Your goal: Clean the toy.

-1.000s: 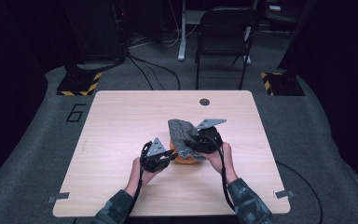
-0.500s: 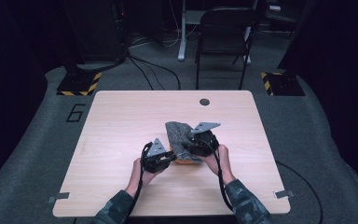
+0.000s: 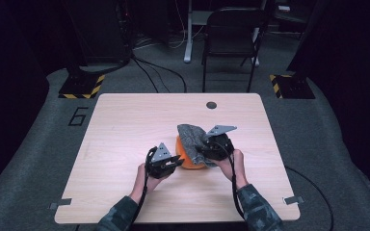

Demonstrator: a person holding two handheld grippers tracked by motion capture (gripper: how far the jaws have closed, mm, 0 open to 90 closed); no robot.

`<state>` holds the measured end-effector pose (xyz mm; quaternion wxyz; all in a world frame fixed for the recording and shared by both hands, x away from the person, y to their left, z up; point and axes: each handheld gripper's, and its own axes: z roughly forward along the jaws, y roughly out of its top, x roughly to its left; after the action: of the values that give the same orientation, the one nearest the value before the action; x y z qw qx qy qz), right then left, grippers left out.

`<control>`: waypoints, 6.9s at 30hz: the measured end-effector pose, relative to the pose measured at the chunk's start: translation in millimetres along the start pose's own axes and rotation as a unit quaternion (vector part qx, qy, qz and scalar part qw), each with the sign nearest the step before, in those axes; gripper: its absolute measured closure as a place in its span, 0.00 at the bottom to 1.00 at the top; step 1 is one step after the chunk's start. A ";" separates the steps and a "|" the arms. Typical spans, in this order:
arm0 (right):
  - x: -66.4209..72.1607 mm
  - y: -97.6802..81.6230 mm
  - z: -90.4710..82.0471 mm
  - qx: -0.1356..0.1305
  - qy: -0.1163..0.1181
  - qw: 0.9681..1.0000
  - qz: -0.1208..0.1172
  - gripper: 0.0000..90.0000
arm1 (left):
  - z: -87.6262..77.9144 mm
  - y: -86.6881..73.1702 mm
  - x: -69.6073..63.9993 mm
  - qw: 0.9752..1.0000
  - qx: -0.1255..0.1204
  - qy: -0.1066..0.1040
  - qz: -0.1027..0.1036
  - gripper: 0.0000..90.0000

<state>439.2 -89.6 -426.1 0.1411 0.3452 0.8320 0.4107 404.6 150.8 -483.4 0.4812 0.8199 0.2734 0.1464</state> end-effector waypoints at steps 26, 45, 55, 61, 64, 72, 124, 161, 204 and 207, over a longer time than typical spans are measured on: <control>-51.4 -28.8 -7.1 0.022 -0.031 0.996 0.085 0.76 | 0.7 0.4 -0.5 1.000 -0.001 0.000 0.007 0.87; -71.6 -51.6 13.2 0.105 -0.072 0.987 0.103 0.77 | 0.3 -0.6 2.0 1.000 0.003 0.001 0.005 0.87; -64.3 -23.2 -28.2 0.022 -0.058 0.993 0.099 0.78 | 0.6 -0.2 2.3 1.000 0.003 0.000 0.007 0.87; -20.7 4.6 -22.0 0.013 -0.018 0.999 0.040 0.78 | 1.3 0.1 0.9 1.000 0.000 0.003 0.008 0.87; 0.9 13.7 -11.6 0.019 -0.002 1.000 0.006 0.78 | 1.2 0.2 0.4 1.000 0.001 0.002 0.008 0.87; 24.9 19.0 11.5 0.031 -0.005 0.999 -0.034 0.78 | 0.9 0.1 0.2 1.000 0.008 0.001 0.010 0.87; -67.8 -46.5 8.3 0.103 -0.092 0.987 0.085 0.84 | 0.6 -2.1 7.7 1.000 0.014 0.001 -0.002 0.87; -25.6 -12.1 -4.4 0.005 -0.061 0.997 0.047 0.84 | 8.5 1.9 -0.1 0.998 0.062 0.014 0.024 0.53; 9.2 -5.0 -4.8 0.014 -0.073 0.997 0.000 0.84 | -4.1 21.0 6.3 0.997 0.049 -0.008 -0.060 0.88; -1.7 -11.9 -2.0 0.019 -0.065 0.997 0.020 0.85 | -3.2 20.9 6.3 0.997 0.049 -0.010 -0.058 0.88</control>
<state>433.9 -97.1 -434.3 0.1805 0.3902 0.8218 0.3739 414.5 148.7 -463.8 0.4509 0.8267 0.3223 0.0968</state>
